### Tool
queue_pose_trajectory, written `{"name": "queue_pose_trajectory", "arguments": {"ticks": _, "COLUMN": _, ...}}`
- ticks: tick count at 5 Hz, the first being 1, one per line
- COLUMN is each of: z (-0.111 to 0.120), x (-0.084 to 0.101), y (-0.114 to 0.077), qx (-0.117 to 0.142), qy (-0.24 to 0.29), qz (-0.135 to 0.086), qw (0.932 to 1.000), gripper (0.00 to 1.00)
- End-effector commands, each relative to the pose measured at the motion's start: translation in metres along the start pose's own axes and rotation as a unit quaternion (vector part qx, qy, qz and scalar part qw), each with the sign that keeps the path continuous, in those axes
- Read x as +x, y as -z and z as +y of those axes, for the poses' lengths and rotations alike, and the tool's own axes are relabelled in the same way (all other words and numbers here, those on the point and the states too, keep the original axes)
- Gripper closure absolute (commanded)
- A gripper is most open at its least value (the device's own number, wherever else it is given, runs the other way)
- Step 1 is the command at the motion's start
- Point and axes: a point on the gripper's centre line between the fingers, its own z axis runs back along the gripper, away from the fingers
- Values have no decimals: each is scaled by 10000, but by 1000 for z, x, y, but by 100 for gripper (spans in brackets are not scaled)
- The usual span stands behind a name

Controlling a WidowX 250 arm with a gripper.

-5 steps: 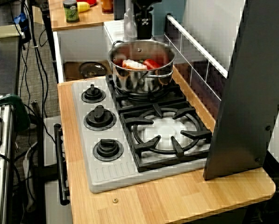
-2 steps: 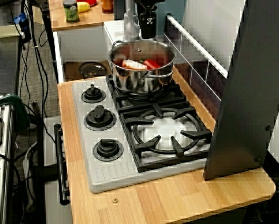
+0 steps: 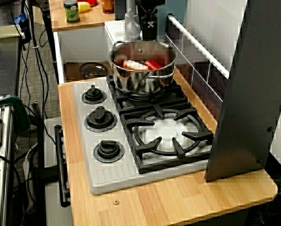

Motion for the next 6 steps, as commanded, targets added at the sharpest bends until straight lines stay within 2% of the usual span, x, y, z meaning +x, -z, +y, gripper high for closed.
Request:
{"name": "queue_pose_trajectory", "arguments": {"ticks": 1, "z": 4, "x": -2, "y": -3, "qx": 168, "qy": 57, "qz": -109, "qw": 9998, "gripper": 0}}
{"name": "queue_pose_trajectory", "arguments": {"ticks": 5, "z": 3, "x": -6, "y": 27, "qx": 440, "qy": 18, "qz": 11, "qw": 9990, "gripper": 0}}
{"name": "queue_pose_trajectory", "arguments": {"ticks": 6, "z": 3, "x": -3, "y": 33, "qx": 438, "qy": -53, "qz": 80, "qw": 9990, "gripper": 100}}
